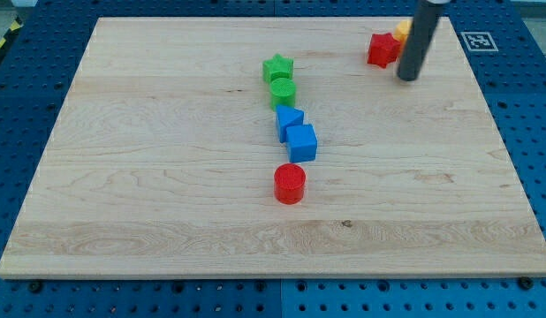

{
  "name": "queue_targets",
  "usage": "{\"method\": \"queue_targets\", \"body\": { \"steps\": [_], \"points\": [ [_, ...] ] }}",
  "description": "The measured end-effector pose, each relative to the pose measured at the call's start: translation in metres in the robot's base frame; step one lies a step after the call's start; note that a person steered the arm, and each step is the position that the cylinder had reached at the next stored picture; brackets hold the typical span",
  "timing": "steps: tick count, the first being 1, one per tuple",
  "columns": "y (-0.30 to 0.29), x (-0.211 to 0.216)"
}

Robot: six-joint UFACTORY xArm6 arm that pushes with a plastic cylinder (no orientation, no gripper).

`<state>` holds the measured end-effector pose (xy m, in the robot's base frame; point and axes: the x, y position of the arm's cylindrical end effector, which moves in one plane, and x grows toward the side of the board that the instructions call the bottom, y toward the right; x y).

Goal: Move the yellow hexagon towards left

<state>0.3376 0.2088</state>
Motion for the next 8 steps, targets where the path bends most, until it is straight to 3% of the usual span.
{"method": "queue_targets", "body": {
  "steps": [4,5,8],
  "points": [
    [0.055,-0.042],
    [0.055,-0.083],
    [0.028,-0.088]
  ]
}}
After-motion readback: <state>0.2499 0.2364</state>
